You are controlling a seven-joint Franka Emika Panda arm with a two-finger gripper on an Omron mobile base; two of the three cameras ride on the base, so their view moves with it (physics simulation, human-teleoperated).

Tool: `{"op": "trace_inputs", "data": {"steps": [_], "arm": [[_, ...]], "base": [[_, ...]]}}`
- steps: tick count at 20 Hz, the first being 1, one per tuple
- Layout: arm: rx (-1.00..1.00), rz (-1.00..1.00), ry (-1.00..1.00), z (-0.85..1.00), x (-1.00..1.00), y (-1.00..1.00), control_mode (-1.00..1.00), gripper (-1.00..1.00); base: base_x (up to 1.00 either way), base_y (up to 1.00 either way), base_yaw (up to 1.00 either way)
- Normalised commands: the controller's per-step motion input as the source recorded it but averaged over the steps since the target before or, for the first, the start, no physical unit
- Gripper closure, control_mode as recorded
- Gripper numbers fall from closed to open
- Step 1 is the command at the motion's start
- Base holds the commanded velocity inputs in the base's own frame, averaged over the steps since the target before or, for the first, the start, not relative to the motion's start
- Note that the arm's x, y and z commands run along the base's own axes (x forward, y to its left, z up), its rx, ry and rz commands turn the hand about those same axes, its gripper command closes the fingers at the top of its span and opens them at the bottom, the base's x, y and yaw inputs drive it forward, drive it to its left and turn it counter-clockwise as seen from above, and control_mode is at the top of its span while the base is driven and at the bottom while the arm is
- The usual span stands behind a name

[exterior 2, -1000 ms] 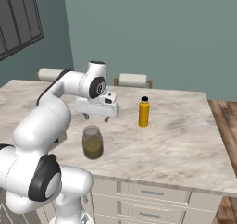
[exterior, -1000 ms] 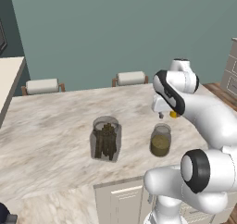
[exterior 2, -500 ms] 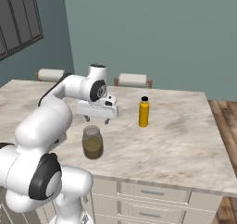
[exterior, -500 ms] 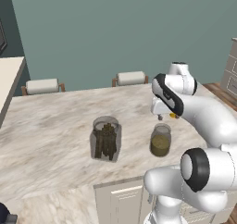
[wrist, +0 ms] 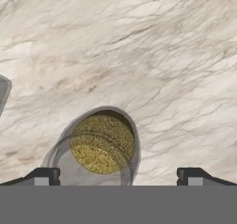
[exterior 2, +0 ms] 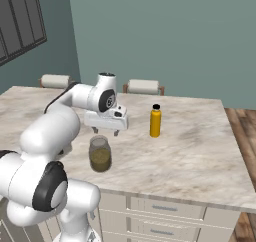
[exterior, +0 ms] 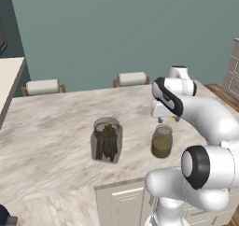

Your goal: Pick the jar and jar from the dining table and place them in the open cabinet. Close the cabinet after placing the objects.

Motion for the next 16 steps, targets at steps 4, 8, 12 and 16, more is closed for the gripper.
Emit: {"op": "trace_inputs", "data": {"steps": [4, 8, 12, 16], "arm": [[0.0, 0.0, 0.0, -0.11, -0.01, 0.0, -1.0, -1.0], [0.0, 0.0, -0.01, -0.09, -0.09, 0.0, -1.0, -1.0], [0.0, 0.0, -0.03, -0.07, -0.2, 0.0, -1.0, -1.0], [0.0, 0.0, -0.02, -0.03, -0.15, 0.0, -1.0, -1.0]], "base": [[0.0, 0.0, 0.0], [0.0, 0.0, 0.0], [0.0, 0.0, 0.0], [0.0, 0.0, 0.0]]}}
